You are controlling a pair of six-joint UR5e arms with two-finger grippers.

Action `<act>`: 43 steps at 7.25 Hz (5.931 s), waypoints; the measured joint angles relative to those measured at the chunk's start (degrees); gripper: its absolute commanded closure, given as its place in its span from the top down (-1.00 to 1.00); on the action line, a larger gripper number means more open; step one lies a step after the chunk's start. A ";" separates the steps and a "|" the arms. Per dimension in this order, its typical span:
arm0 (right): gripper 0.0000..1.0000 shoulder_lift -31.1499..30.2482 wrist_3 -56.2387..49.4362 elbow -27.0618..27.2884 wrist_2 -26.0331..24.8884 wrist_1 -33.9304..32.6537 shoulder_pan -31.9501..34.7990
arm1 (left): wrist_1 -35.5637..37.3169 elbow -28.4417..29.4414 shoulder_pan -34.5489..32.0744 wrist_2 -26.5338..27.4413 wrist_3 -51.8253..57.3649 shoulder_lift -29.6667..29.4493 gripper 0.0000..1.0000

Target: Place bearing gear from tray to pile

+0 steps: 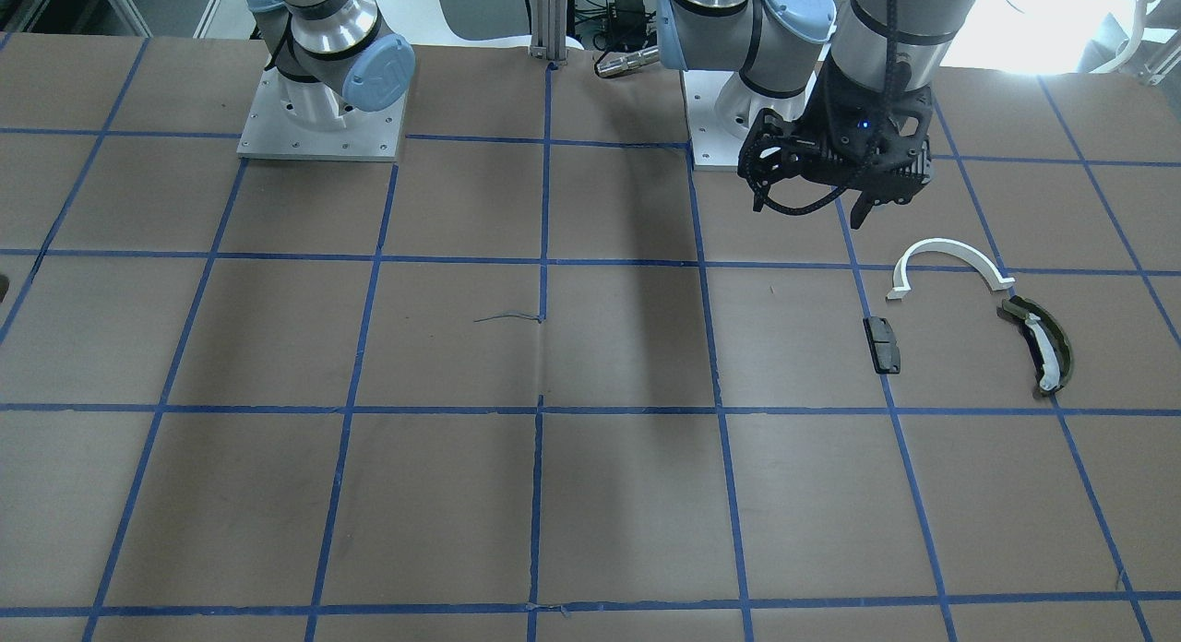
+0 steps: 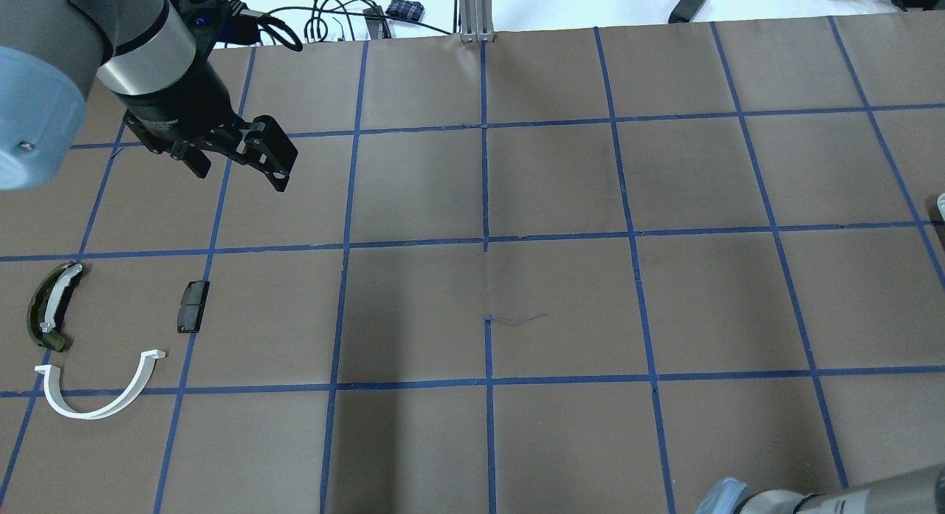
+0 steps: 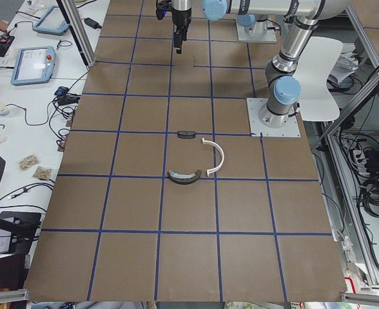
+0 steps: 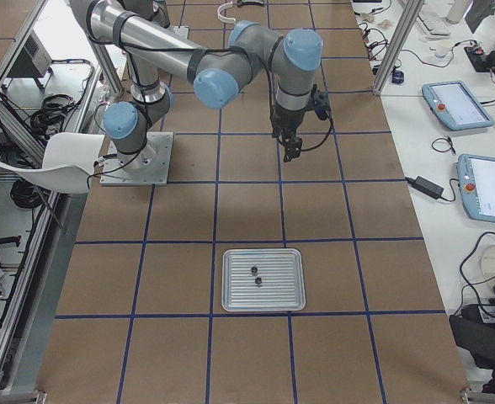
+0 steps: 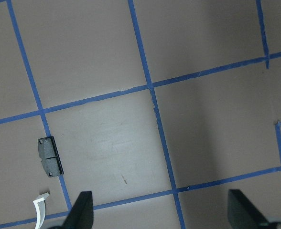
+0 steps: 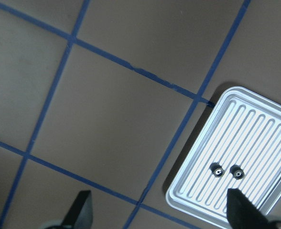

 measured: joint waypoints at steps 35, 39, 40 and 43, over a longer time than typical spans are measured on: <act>-1.00 -9.22 30.90 8.69 8.29 -4.59 36.55 | 0.16 0.50 0.13 0.41 0.48 -0.02 1.00; -1.00 -3.08 59.10 12.18 8.57 -16.59 52.36 | 0.16 0.51 0.25 0.46 0.49 -0.05 1.00; -1.00 -1.70 63.97 14.25 8.62 -20.96 55.00 | 0.16 0.51 0.25 0.46 0.49 -0.05 1.00; 0.73 5.21 74.13 23.32 8.73 -38.04 62.15 | 0.43 -0.09 0.54 0.42 0.57 -0.10 1.00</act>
